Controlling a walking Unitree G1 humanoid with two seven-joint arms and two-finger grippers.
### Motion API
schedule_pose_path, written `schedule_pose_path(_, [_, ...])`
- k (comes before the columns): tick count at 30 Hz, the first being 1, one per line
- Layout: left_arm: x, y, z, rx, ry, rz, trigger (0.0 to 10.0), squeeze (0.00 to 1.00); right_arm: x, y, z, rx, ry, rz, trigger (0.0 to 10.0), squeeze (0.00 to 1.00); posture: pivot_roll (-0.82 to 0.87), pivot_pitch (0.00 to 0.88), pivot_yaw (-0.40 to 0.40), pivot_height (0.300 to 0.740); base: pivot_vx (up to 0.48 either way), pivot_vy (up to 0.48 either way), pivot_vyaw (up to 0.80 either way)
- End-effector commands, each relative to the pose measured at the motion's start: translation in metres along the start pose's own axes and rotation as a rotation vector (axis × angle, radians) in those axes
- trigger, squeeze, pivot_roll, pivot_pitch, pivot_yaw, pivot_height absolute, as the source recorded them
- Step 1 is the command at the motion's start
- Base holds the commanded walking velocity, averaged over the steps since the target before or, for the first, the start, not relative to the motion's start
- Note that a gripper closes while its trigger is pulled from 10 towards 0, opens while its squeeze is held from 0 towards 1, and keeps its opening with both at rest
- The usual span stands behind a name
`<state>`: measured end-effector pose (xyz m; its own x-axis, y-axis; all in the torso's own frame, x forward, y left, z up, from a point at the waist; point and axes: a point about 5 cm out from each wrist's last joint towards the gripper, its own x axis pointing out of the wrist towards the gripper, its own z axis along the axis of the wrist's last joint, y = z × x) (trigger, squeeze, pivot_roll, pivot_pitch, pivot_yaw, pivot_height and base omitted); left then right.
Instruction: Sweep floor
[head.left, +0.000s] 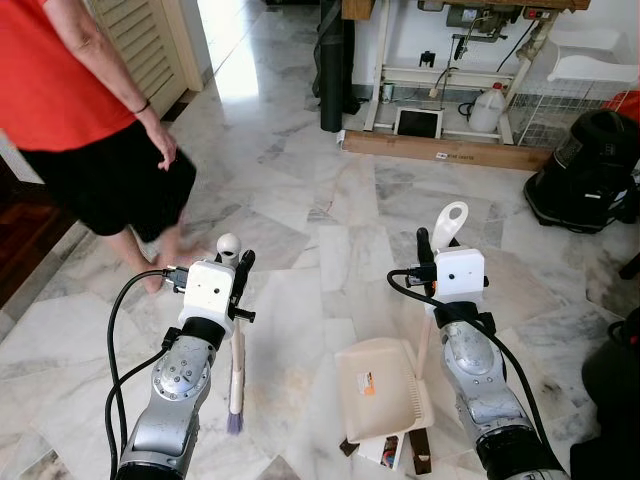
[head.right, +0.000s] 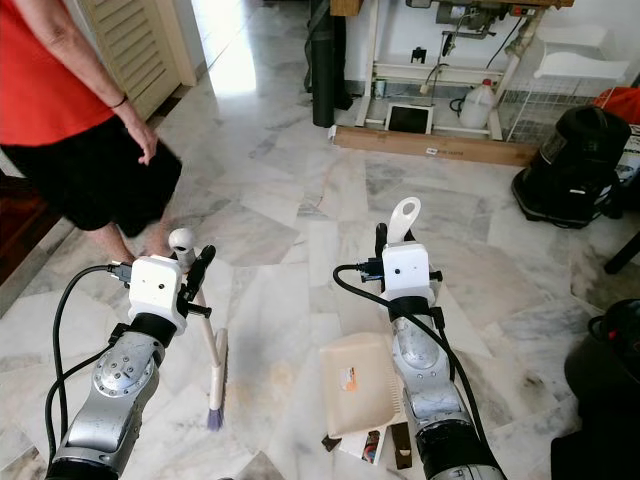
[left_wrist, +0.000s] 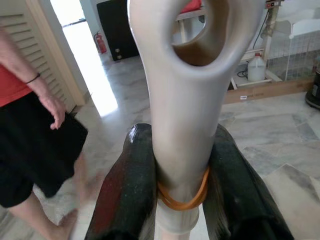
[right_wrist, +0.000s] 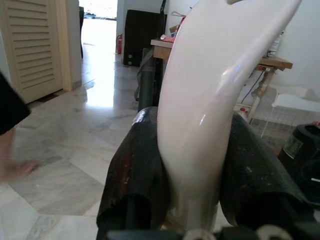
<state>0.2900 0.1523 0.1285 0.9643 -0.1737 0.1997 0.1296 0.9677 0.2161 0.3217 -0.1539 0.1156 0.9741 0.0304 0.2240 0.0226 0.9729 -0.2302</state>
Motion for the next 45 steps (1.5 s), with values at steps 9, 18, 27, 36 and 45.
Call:
schedule_pose_path(9, [0.0002,0.0003,0.0074,0.023,-0.037,-0.002,10.0,0.0,0.0034,-0.0018,0.0059,0.005,-0.025,-0.007,10.0,0.0,0.05,0.1,0.035,0.74,0.0,0.0,-0.36])
schedule_pose_path(18, [0.0011,0.0002,0.0082,0.023,-0.039,-0.001,10.0,0.0,0.0049,-0.0013,0.0076,0.003,-0.033,-0.002,10.0,0.0,0.05,0.116,0.034,0.74,0.0,0.0,-0.06])
schedule_pose_path(27, [0.0014,-0.0006,0.0076,0.021,-0.039,-0.002,10.0,0.0,0.006,-0.0033,0.0068,0.004,-0.022,-0.005,10.0,0.0,0.05,0.121,0.033,0.74,0.0,-0.196,-0.27])
schedule_pose_path(36, [0.0024,0.0005,0.008,0.023,-0.041,0.001,10.0,0.0,0.0064,-0.002,0.0083,0.001,-0.034,-0.004,10.0,0.0,0.05,0.125,0.033,0.74,0.0,-0.33,-0.05])
schedule_pose_path(45, [0.0028,0.002,0.0081,0.015,-0.041,0.011,10.0,0.0,0.0062,-0.0027,0.0087,-0.003,-0.039,-0.006,10.0,0.0,0.05,0.132,0.032,0.74,0.0,-0.111,0.0])
